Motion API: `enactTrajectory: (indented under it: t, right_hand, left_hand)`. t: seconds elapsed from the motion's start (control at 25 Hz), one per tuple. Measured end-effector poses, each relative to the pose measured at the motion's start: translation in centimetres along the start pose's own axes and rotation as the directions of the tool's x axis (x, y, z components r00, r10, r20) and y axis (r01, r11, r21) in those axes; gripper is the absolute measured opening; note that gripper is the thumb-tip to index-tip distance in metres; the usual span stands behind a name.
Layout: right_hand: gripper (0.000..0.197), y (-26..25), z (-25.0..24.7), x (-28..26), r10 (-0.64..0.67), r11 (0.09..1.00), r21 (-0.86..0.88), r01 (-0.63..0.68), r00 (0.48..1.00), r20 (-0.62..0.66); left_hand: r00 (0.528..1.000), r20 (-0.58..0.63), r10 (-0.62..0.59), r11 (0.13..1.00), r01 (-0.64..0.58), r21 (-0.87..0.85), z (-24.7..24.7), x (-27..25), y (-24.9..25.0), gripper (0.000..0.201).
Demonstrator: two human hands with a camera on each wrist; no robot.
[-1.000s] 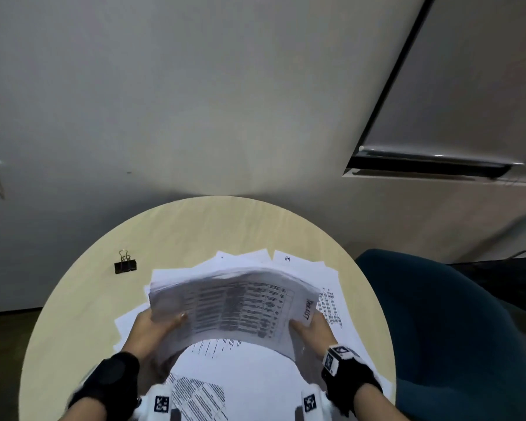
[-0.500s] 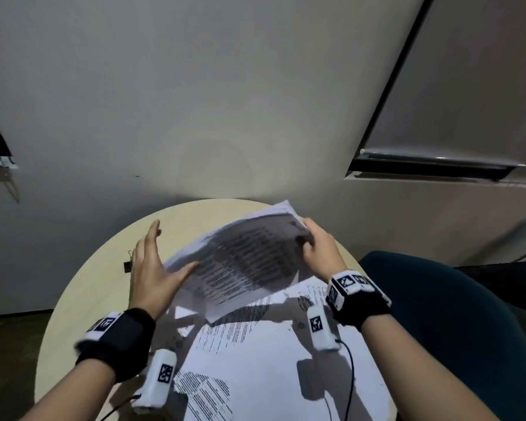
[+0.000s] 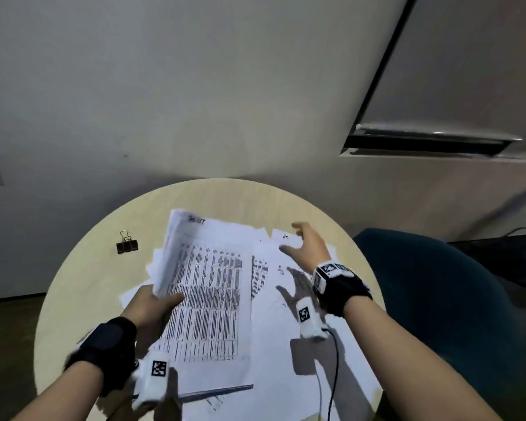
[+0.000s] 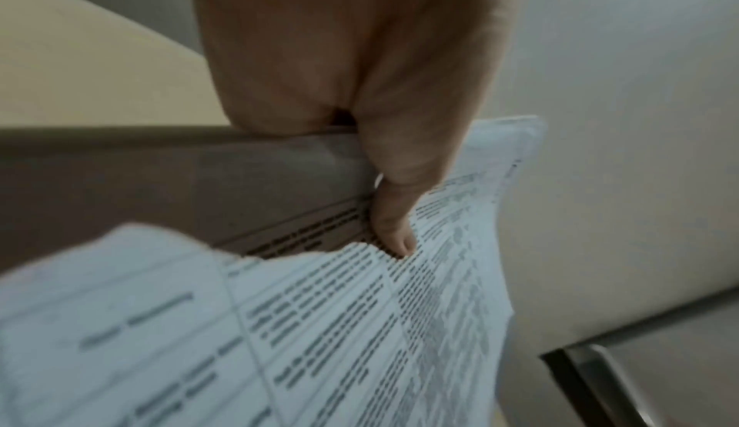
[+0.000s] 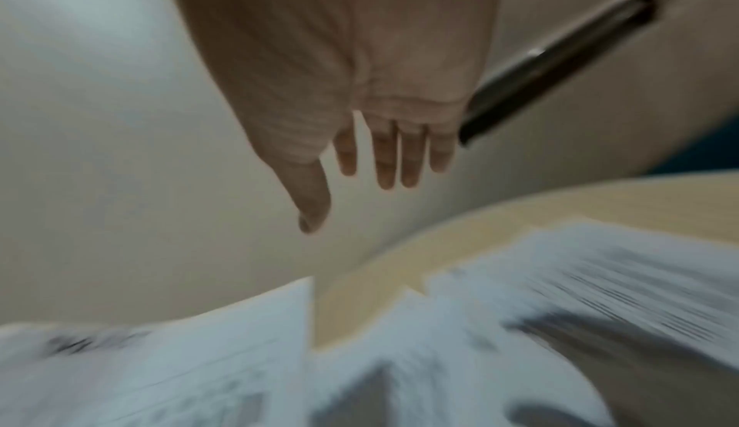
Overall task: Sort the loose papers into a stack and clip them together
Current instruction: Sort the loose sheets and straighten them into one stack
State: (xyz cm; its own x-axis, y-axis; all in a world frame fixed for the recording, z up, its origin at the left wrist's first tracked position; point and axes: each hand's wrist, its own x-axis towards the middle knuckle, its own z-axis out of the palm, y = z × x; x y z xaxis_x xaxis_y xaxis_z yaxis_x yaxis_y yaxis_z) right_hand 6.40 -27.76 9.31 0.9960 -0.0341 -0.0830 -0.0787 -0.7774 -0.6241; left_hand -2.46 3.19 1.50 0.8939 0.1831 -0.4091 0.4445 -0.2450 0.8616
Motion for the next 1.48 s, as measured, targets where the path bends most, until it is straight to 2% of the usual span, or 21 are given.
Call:
enactTrajectory:
  t: [0.04, 0.08, 0.12, 0.16, 0.24, 0.28, 0.36, 0.44, 0.48, 0.56, 0.6, 0.68, 0.76, 0.88, 0.96, 1.04, 1.12, 1.2, 1.28, 1.36, 1.48]
  right_hand:
    - [0.060, 4.0, 1.5, -1.2, 0.188, 0.977, -0.123, -0.174, 0.975, 0.114]
    - [0.055, 7.8, 2.7, -3.3, 0.371, 0.909, -0.274, -0.314, 0.909, 0.191]
    - [0.053, 11.4, 3.9, -5.5, 0.534, 0.811, -0.395, -0.432, 0.822, 0.196]
    - [0.064, 14.5, 4.8, -7.9, 0.655, 0.715, -0.450, -0.535, 0.738, 0.163]
    - [0.114, 18.4, 5.7, -11.3, 0.805, 0.557, -0.478, -0.679, 0.583, 0.109]
    - [0.126, 18.8, 5.7, -12.0, 0.827, 0.530, -0.452, -0.717, 0.556, 0.088]
    - [0.130, 18.2, 5.4, -12.5, 0.794, 0.578, -0.380, -0.722, 0.606, 0.057]
    - [0.127, 17.8, 5.6, -12.3, 0.744, 0.638, -0.307, -0.706, 0.668, 0.008]
    - [0.121, 17.7, 5.6, -12.3, 0.733, 0.655, -0.253, -0.712, 0.680, -0.012]
    - [0.090, 18.3, 5.0, -11.9, 0.704, 0.702, -0.107, -0.704, 0.709, -0.048]
    - [0.065, 18.5, 4.3, -11.7, 0.670, 0.737, -0.060, -0.674, 0.739, -0.070]
    - [0.010, 18.1, 2.4, -10.9, 0.602, 0.780, -0.106, -0.616, 0.786, -0.142]
    - [0.026, 17.4, 0.6, -9.6, 0.580, 0.775, -0.156, -0.612, 0.788, -0.207]
    - [0.024, 14.9, -2.4, -7.3, 0.540, 0.815, -0.009, -0.579, 0.765, -0.351]
    - [0.012, 12.0, -3.9, -6.4, 0.426, 0.897, 0.102, -0.429, 0.782, -0.455]
    - [0.019, 8.6, -4.0, -6.2, 0.232, 0.972, 0.144, -0.184, 0.829, -0.509]
    - [0.023, 5.8, -3.2, -6.5, 0.085, 0.989, 0.150, -0.012, 0.867, -0.492]
    - [0.018, 5.2, -1.8, -6.6, 0.087, 0.986, 0.168, -0.016, 0.900, -0.427]
    - [0.015, 5.9, -0.7, -6.7, 0.172, 0.972, 0.210, -0.101, 0.919, -0.355]
    - [0.023, 7.3, 0.0, -6.4, 0.300, 0.931, 0.304, -0.203, 0.900, -0.317]
    - [0.033, 9.7, 0.8, -6.2, 0.498, 0.825, 0.415, -0.383, 0.840, -0.215]
  left_hand:
    - [0.996, -0.027, -0.082, 0.996, 0.082, 0.028, -0.1, -0.1, -1.9, 0.030]
    - [0.988, -0.055, -0.147, 0.988, 0.150, 0.040, -0.1, -0.2, -3.9, 0.032]
    - [0.975, -0.089, -0.204, 0.977, 0.208, 0.043, 0.0, -0.3, -5.4, 0.035]
    - [0.962, -0.110, -0.248, 0.965, 0.255, 0.053, 0.2, -0.4, -6.7, 0.036]
    - [0.943, -0.122, -0.309, 0.949, 0.315, 0.034, 0.9, -0.5, -8.3, 0.037]
    - [0.940, -0.124, -0.318, 0.945, 0.324, 0.034, 1.1, -0.6, -8.6, 0.037]
    - [0.934, -0.103, -0.341, 0.937, 0.346, 0.037, 1.7, -0.2, -8.9, 0.037]
    - [0.932, -0.074, -0.354, 0.931, 0.359, 0.066, 2.2, 0.5, -9.2, 0.040]
    - [0.932, -0.057, -0.359, 0.929, 0.362, 0.069, 2.4, 0.6, -9.0, 0.040]
    - [0.937, -0.038, -0.346, 0.934, 0.348, 0.080, 2.6, 0.7, -8.9, 0.034]
    - [0.940, -0.034, -0.339, 0.936, 0.341, 0.083, 2.7, 1.0, -9.0, 0.032]
    - [0.943, -0.037, -0.331, 0.938, 0.333, 0.096, 2.4, 0.9, -9.0, 0.033]
    - [0.944, -0.023, -0.330, 0.938, 0.330, 0.103, 2.4, 0.8, -9.3, 0.035]
    - [0.941, -0.030, -0.336, 0.936, 0.338, 0.103, 2.3, 0.6, -9.5, 0.040]
    - [0.934, -0.019, -0.357, 0.924, 0.356, 0.141, 2.3, 0.4, -9.3, 0.045]
    - [0.927, -0.022, -0.374, 0.912, 0.372, 0.172, 2.3, 0.4, -9.1, 0.049]
    - [0.932, -0.029, -0.362, 0.913, 0.361, 0.191, 2.3, 0.2, -9.0, 0.048]
    - [0.937, -0.022, -0.349, 0.919, 0.347, 0.188, 2.3, 0.3, -9.3, 0.046]
    - [0.937, -0.012, -0.348, 0.921, 0.345, 0.181, 2.2, 0.3, -9.4, 0.045]
    - [0.936, -0.009, -0.352, 0.920, 0.348, 0.180, 2.1, 0.4, -9.5, 0.042]
    - [0.940, -0.008, -0.342, 0.923, 0.337, 0.184, 2.3, 0.0, -9.1, 0.042]
